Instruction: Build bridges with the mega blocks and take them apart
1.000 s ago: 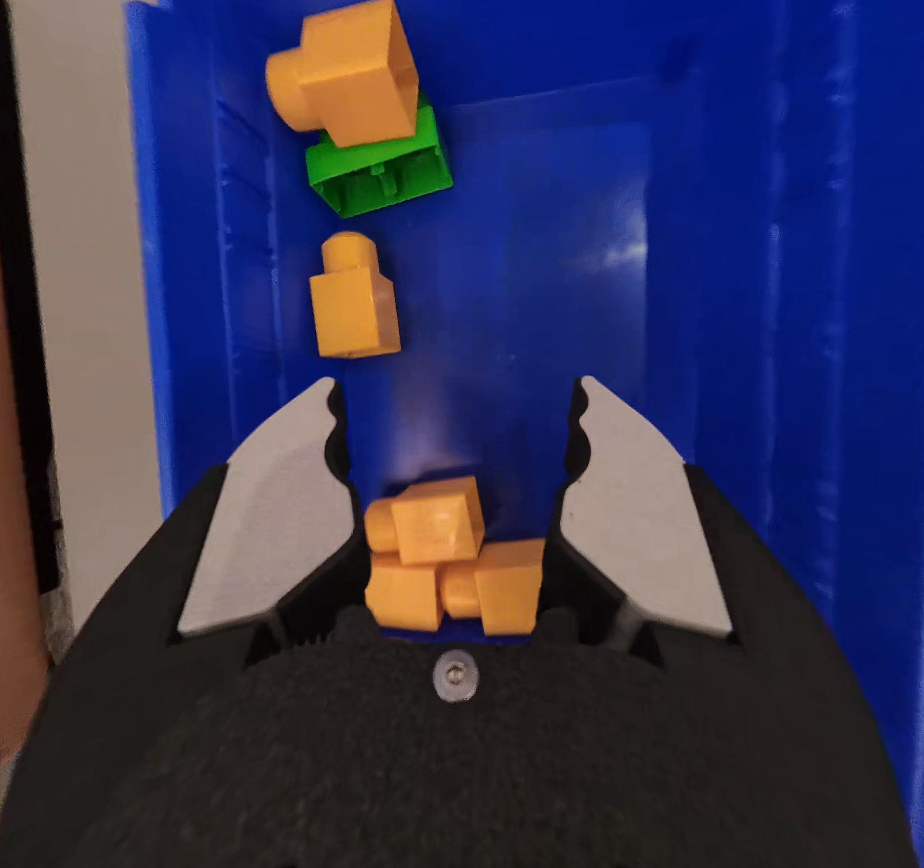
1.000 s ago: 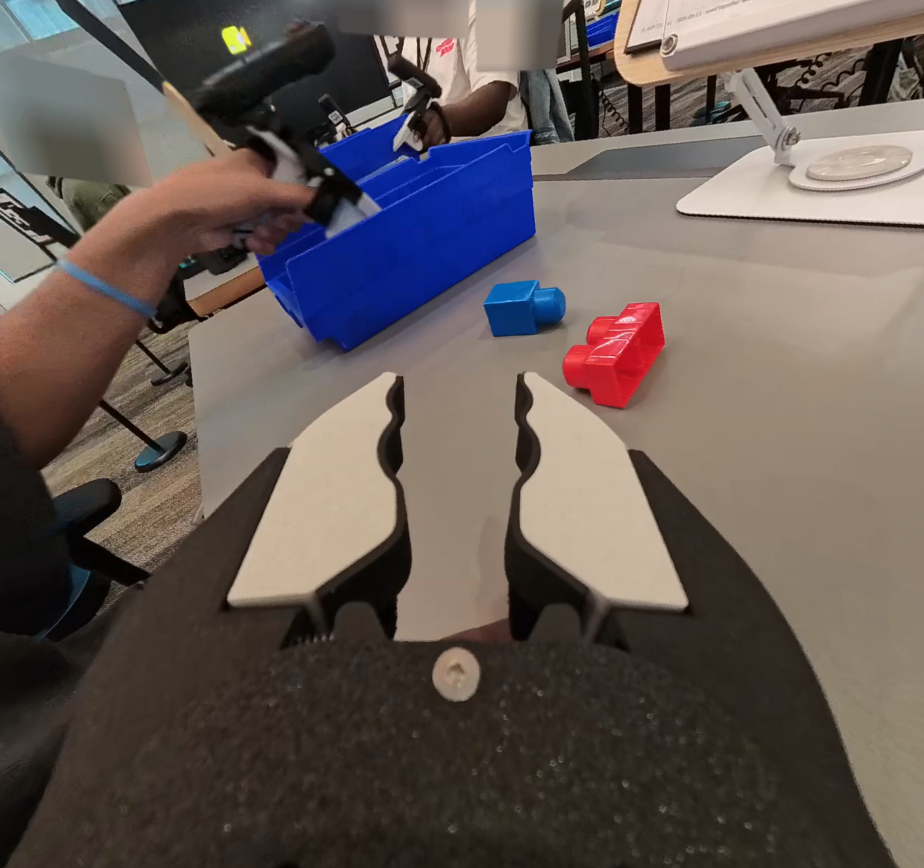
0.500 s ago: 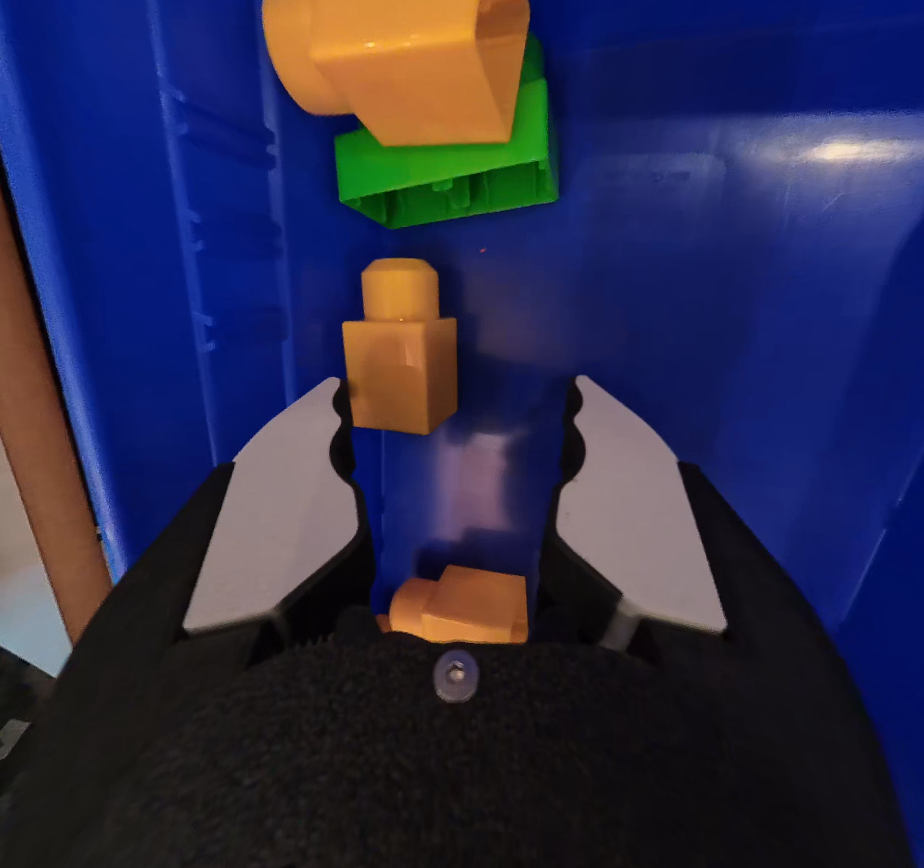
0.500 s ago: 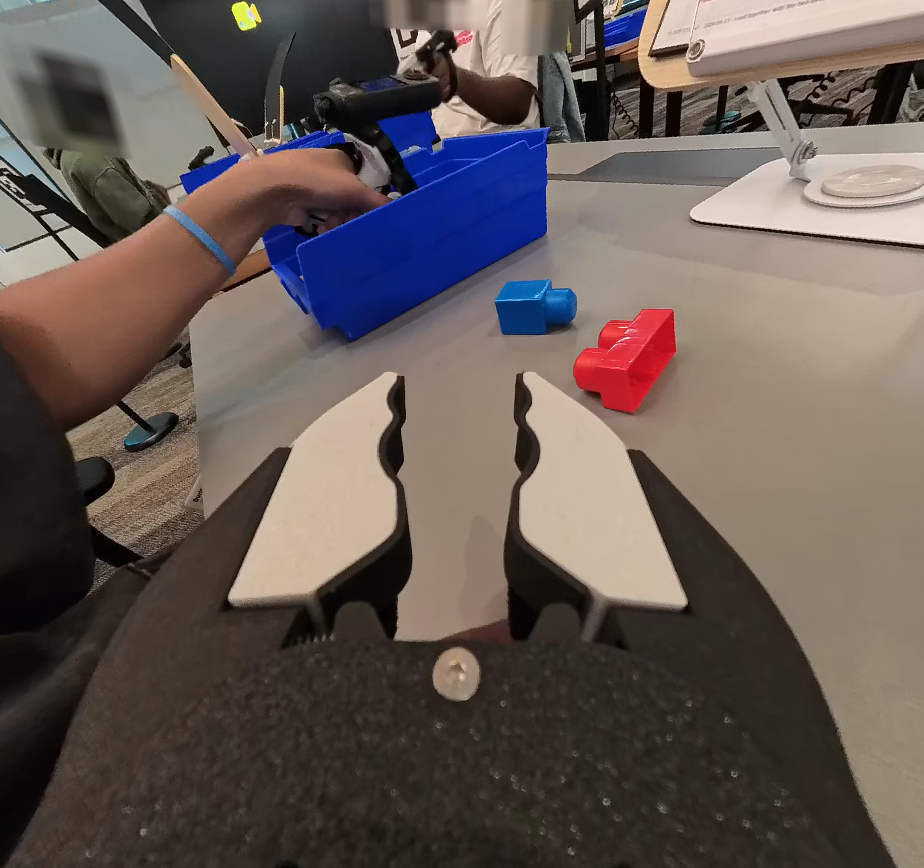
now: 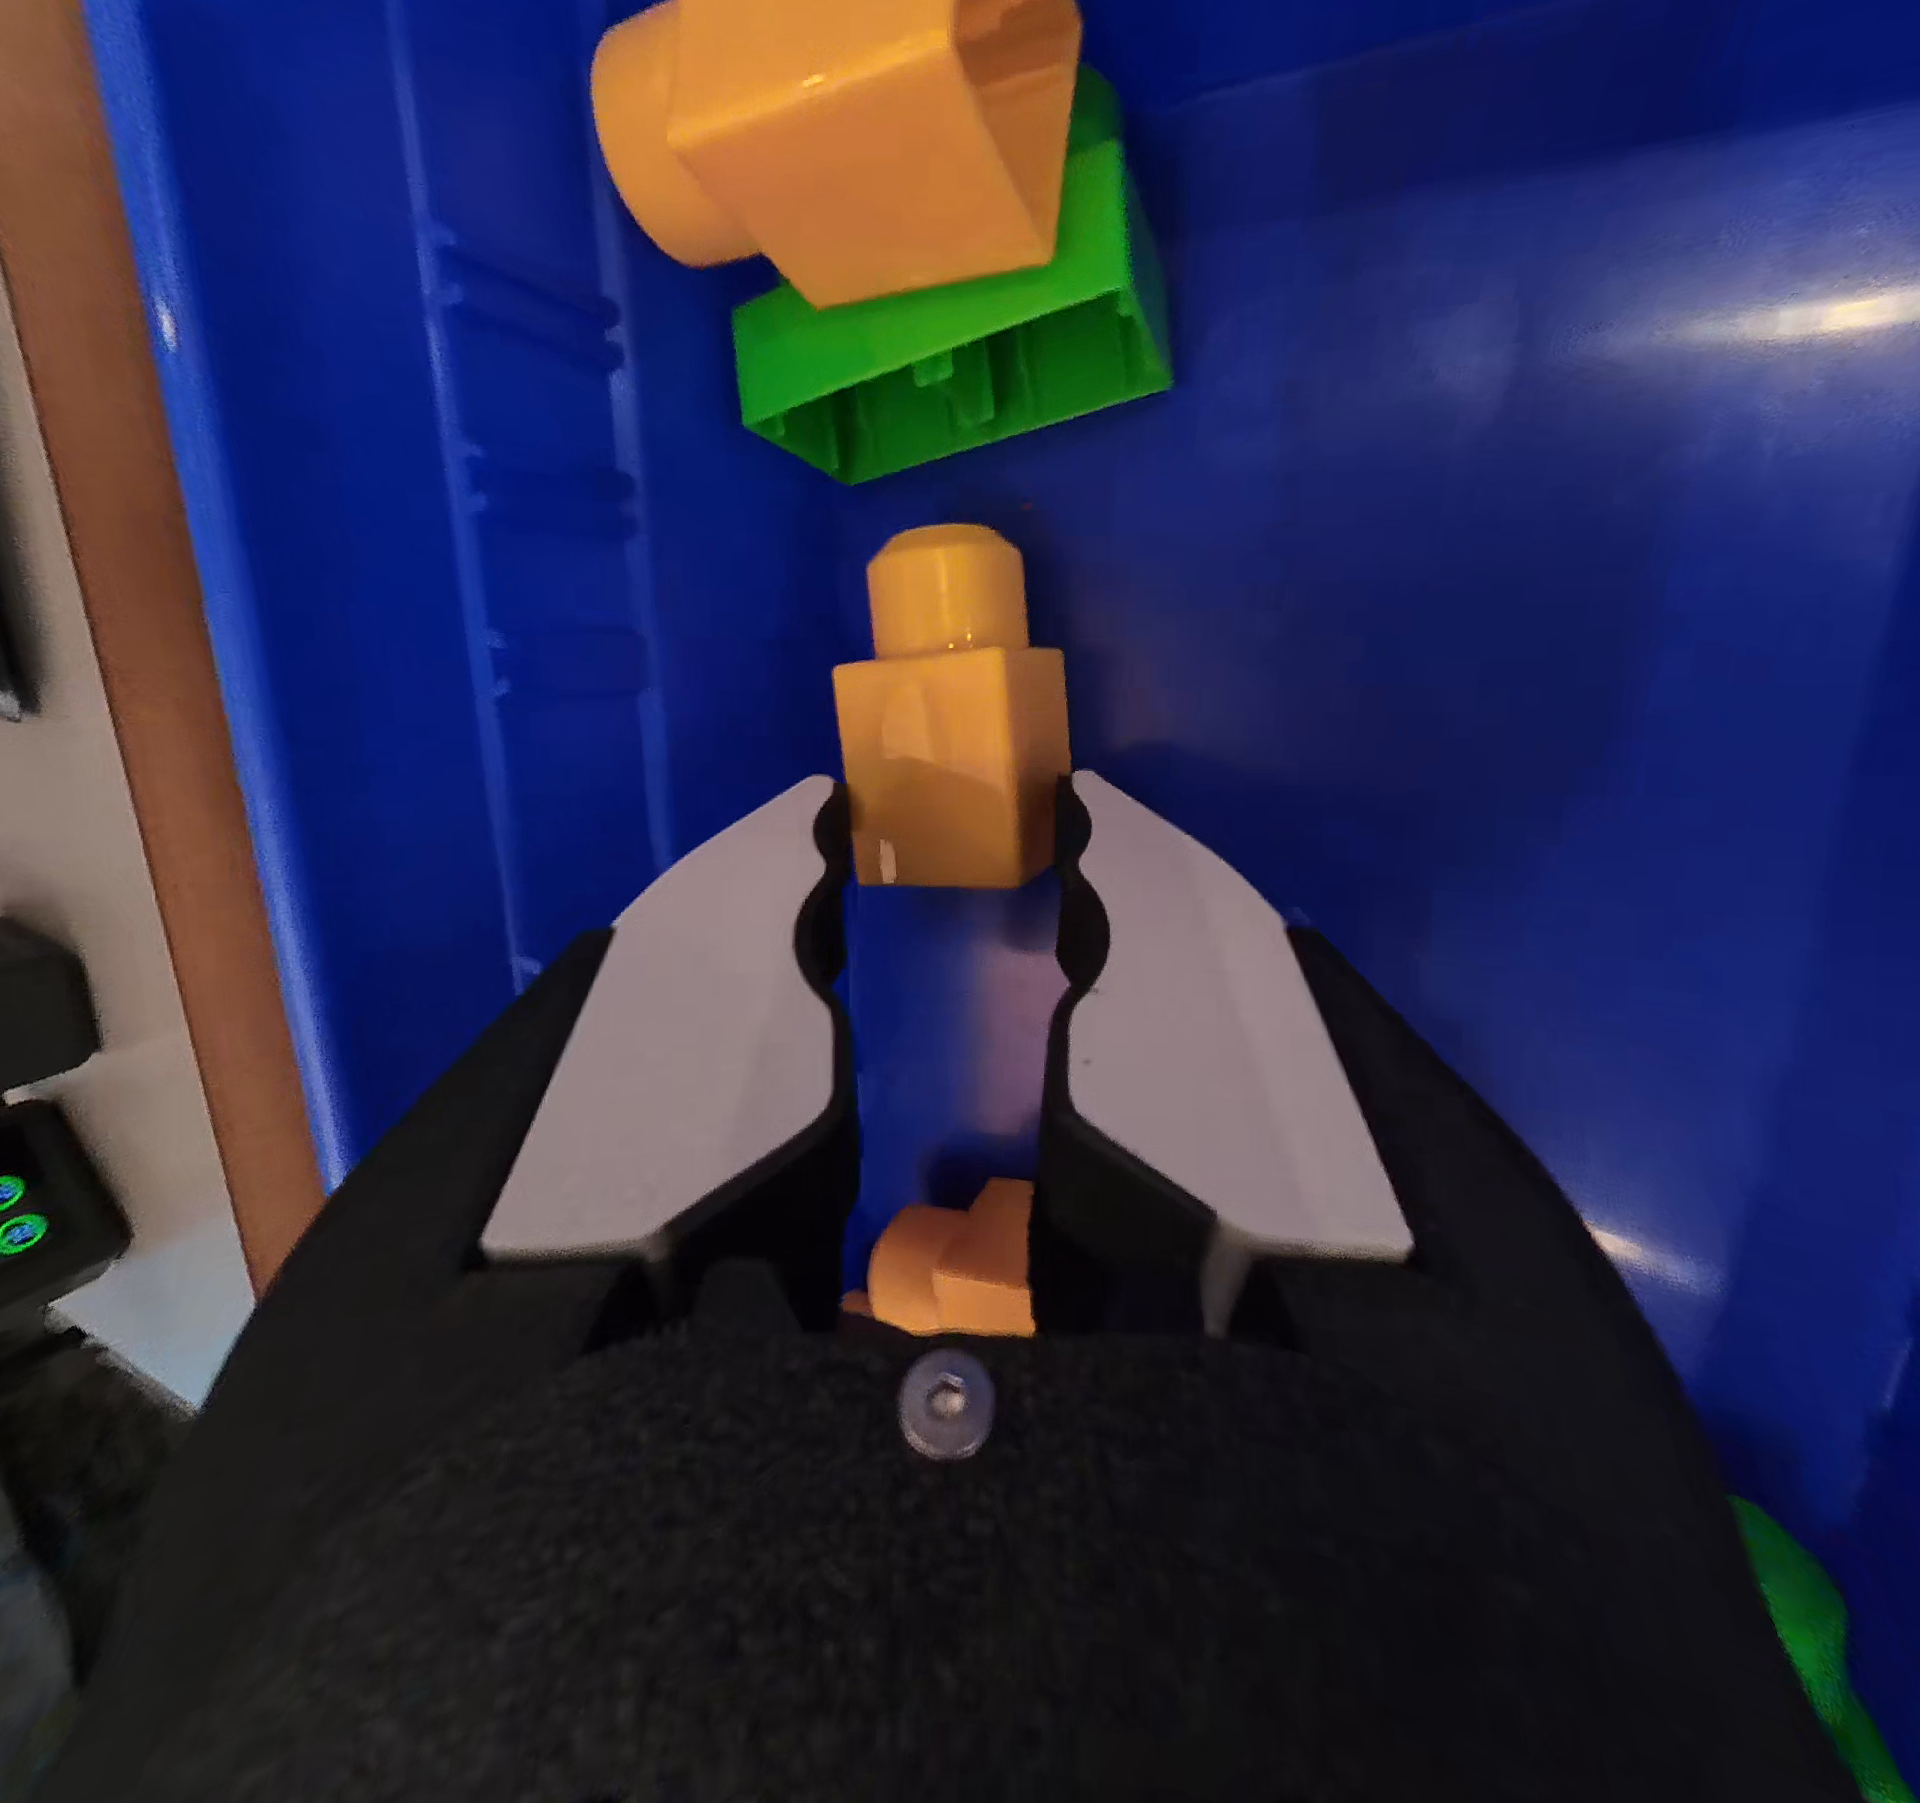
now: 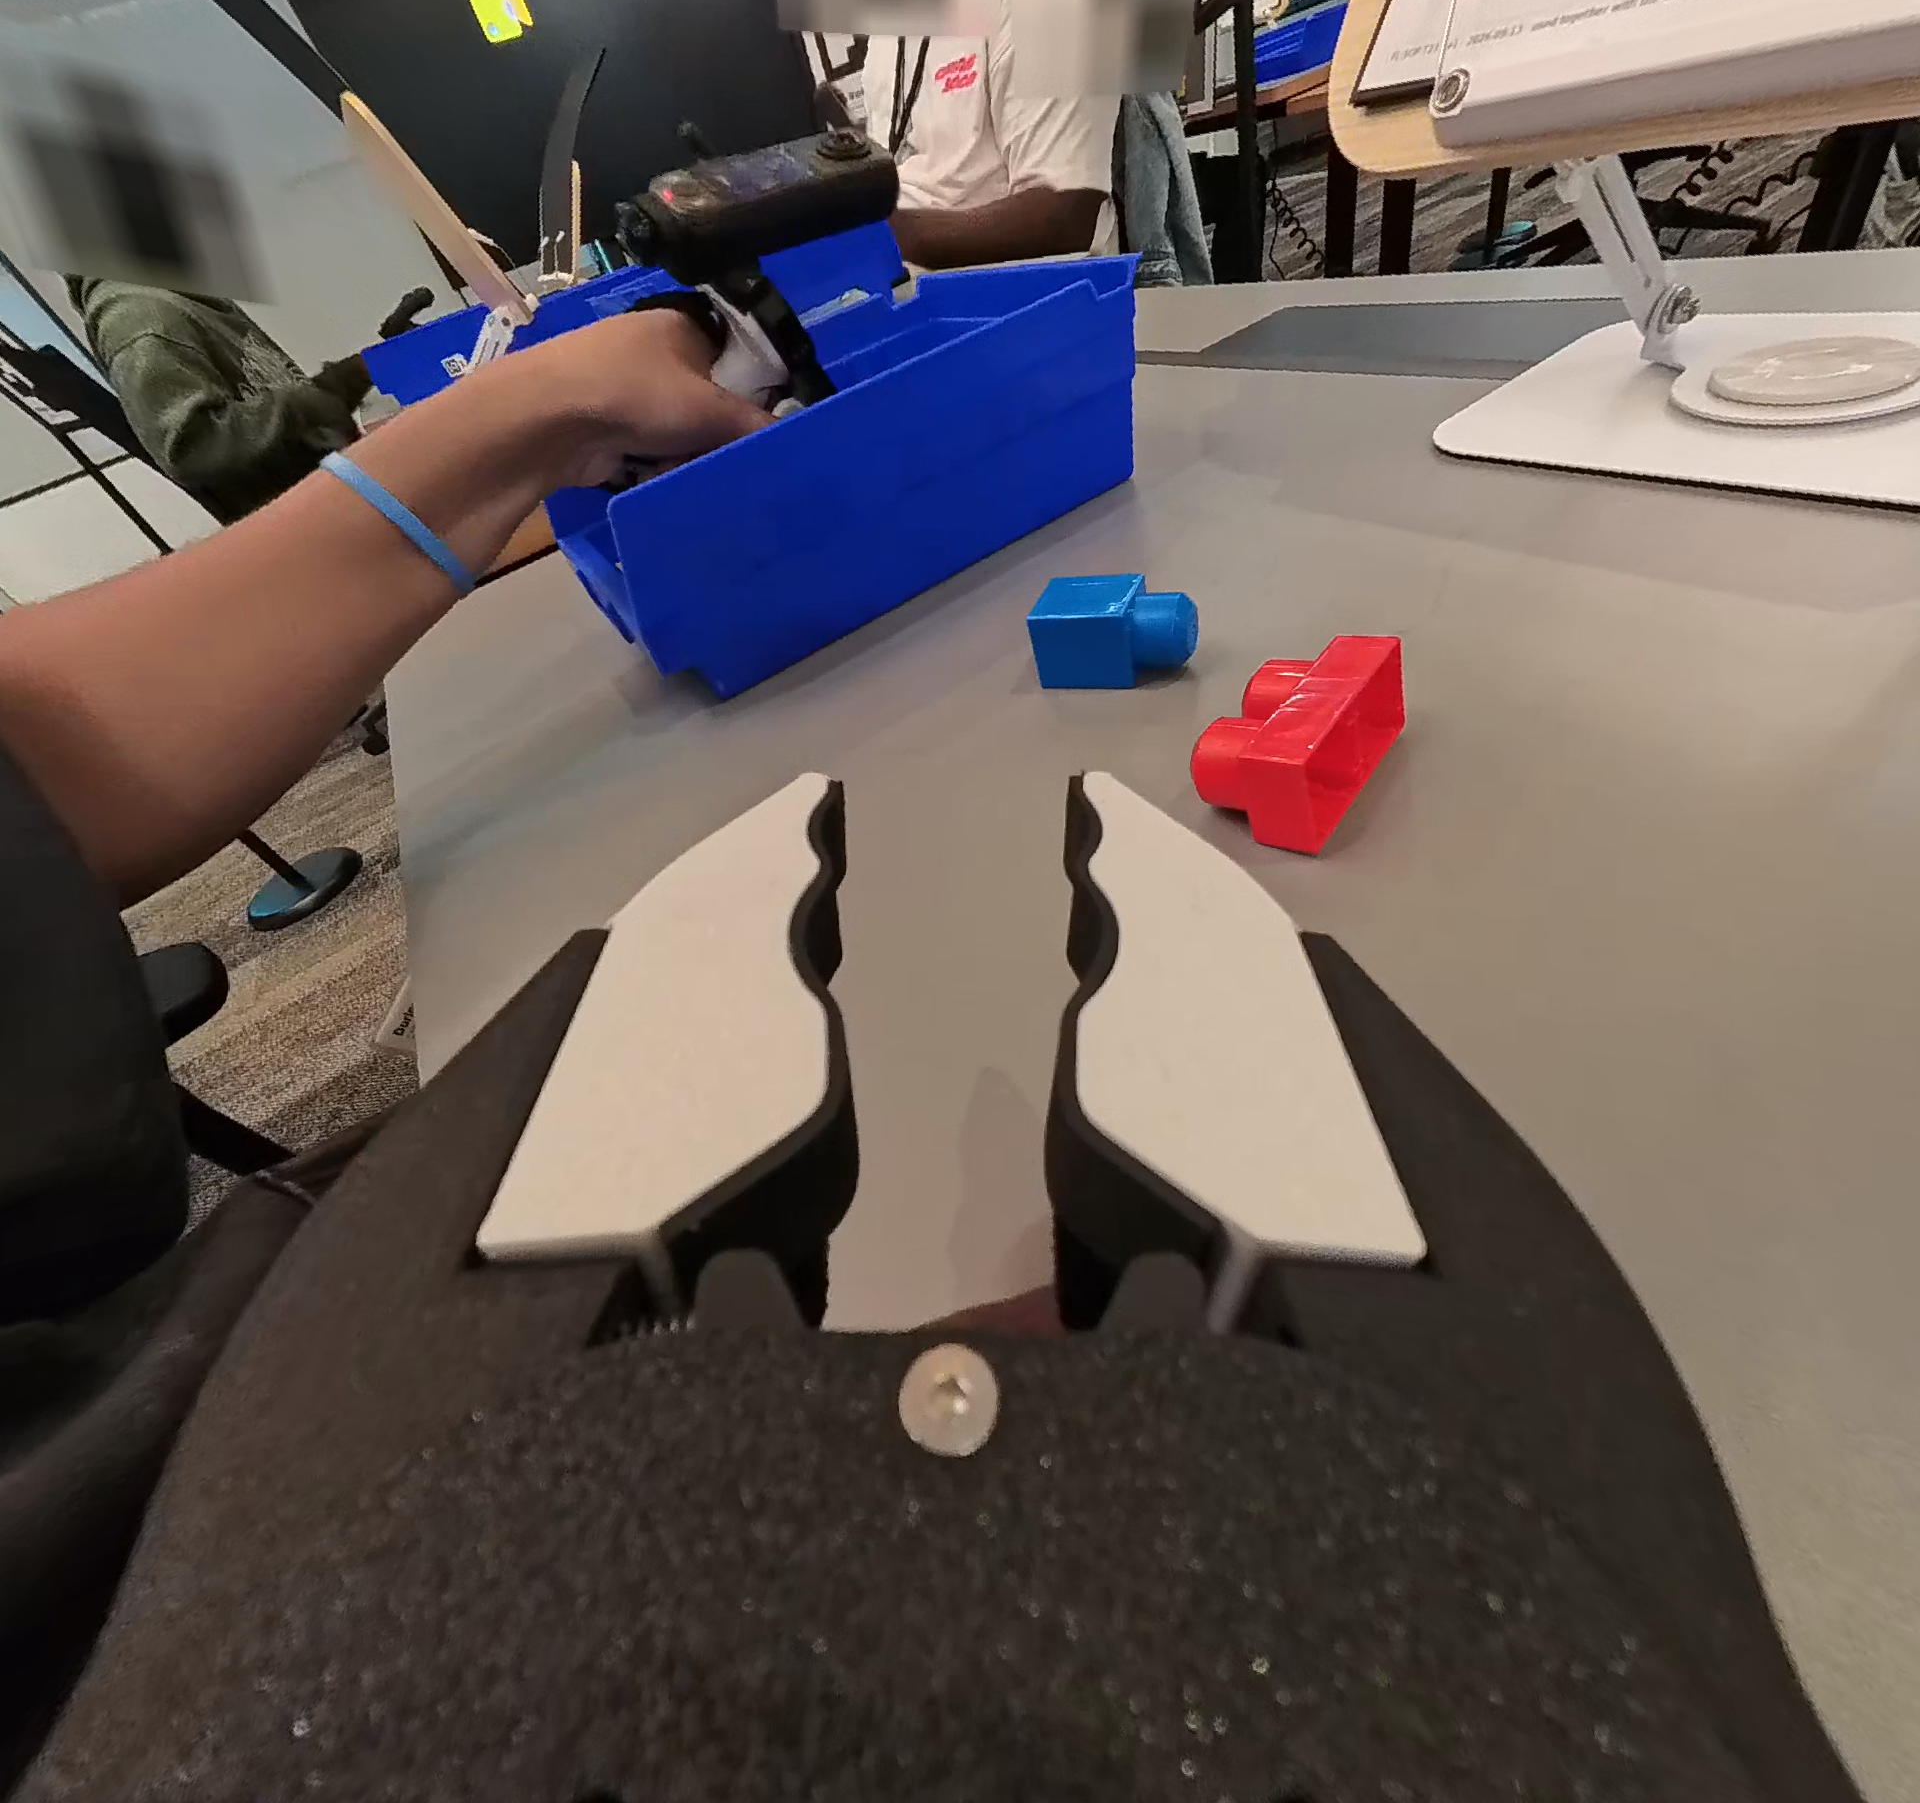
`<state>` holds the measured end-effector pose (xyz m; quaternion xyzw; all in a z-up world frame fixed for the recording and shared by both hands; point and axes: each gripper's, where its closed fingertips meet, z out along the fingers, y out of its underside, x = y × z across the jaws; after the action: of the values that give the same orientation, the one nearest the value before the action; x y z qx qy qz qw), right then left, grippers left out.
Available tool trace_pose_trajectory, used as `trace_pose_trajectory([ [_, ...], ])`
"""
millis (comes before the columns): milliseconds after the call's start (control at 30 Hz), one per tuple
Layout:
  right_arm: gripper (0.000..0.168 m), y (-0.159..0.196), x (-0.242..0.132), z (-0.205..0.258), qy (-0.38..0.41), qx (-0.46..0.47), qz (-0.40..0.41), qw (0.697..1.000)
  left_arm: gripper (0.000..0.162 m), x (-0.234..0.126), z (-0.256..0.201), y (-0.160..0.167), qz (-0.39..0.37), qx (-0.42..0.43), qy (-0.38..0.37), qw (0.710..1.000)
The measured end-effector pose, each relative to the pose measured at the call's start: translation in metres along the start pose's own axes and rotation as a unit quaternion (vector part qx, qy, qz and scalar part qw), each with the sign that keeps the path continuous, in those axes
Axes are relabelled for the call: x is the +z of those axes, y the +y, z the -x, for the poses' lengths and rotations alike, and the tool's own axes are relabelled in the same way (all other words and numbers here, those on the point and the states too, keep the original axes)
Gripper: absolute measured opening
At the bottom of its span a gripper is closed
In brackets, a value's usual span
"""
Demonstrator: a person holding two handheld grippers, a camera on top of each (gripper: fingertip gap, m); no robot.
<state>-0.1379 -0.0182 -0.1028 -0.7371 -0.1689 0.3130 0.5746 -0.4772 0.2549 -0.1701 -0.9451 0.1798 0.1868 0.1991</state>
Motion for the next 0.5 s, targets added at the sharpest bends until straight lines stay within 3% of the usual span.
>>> trace_pose_trajectory([
  [167,0.04,0.0,0.0,-0.001,0.001,0.003,-0.001,1.0,0.037,-0.017,-0.012,-0.008,-0.048,-0.002,0.044,0.998],
  [267,0.04,0.0,0.0,-0.001,0.001,0.005,-0.001,1.0,0.037,-0.045,-0.013,-0.017,-0.096,0.0,0.067,0.993],
  [367,0.04,0.0,0.0,-0.001,0.0,0.007,0.0,1.0,0.037,-0.099,-0.027,-0.031,-0.17,0.002,0.138,0.976],
  [500,0.04,0.0,0.0,-0.002,0.001,0.008,-0.002,1.0,0.037,-0.188,-0.074,-0.033,-0.278,0.101,0.214,0.931],
])
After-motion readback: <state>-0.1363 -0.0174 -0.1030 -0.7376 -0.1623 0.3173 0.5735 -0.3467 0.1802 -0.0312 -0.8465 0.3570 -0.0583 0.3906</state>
